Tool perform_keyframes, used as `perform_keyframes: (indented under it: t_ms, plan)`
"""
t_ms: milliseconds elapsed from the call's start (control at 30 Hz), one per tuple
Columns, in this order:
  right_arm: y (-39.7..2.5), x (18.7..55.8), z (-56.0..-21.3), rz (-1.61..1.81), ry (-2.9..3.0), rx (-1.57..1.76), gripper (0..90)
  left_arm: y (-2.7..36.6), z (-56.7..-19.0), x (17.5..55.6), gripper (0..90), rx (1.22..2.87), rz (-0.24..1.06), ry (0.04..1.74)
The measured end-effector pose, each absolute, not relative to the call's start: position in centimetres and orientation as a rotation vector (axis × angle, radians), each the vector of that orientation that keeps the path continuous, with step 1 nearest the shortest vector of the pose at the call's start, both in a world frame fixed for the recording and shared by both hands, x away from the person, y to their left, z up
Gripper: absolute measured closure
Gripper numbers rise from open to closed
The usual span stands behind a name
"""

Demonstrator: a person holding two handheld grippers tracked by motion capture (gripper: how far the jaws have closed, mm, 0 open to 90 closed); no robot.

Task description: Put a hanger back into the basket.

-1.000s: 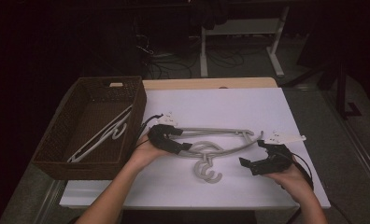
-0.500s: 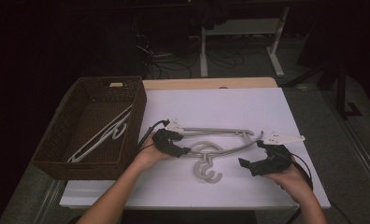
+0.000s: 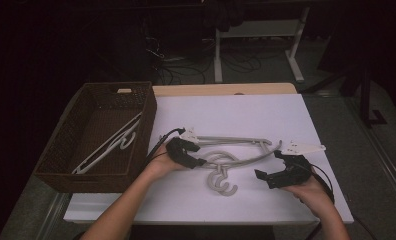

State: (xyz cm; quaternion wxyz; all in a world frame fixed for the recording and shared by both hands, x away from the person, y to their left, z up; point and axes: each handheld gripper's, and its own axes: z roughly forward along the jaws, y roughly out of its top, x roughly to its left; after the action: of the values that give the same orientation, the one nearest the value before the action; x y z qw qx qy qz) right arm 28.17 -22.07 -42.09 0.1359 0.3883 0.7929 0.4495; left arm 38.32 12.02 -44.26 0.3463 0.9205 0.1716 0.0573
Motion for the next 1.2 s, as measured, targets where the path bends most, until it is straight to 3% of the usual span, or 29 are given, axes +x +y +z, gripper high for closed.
perform_keyframes:
  t_ms: [233, 467, 867, 1200]
  plan:
    - [-22.1, 28.1, -42.1, 1.307, 2.293, 1.125, 0.0, 12.0, -44.0, 38.4, 57.0, 2.411, 0.076, 0.402]
    - [-22.1, 28.1, -42.1, 1.308, 2.298, 1.121, 0.0, 12.1, -44.0, 38.6, 65.8, 2.409, -0.009, 0.422]
    - [-21.8, 28.2, -42.1, 1.319, 2.303, 1.119, 0.0, 10.8, -44.2, 39.3, 64.3, 2.413, -0.047, 0.362]
    - [-22.0, 28.1, -42.0, 1.332, 2.296, 1.116, 0.0, 10.6, -43.7, 38.8, 61.1, 2.418, 0.126, 0.324]
